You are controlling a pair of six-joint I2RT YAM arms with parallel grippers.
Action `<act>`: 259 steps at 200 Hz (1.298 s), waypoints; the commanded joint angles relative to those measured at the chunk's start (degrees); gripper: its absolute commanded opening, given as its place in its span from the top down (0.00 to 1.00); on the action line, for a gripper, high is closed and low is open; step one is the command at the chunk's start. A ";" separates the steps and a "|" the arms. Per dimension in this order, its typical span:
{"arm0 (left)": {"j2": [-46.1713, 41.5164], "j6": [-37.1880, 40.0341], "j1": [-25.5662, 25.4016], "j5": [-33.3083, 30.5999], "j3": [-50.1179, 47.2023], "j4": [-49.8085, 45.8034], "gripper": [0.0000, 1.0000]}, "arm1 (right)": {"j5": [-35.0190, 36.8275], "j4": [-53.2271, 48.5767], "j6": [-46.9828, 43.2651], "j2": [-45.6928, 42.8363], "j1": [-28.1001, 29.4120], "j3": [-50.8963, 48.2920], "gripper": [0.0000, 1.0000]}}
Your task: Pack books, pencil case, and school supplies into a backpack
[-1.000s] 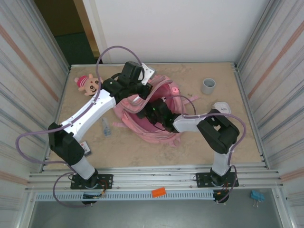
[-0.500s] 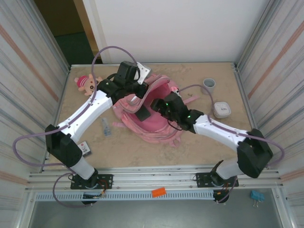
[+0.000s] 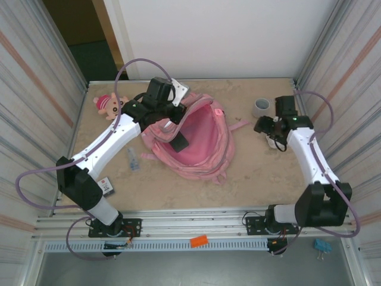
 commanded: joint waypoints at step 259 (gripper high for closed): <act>-6.50 0.79 5.92 11.10 -10.03 12.05 1.00 | -6.46 -8.60 -18.32 15.52 -6.57 15.65 0.00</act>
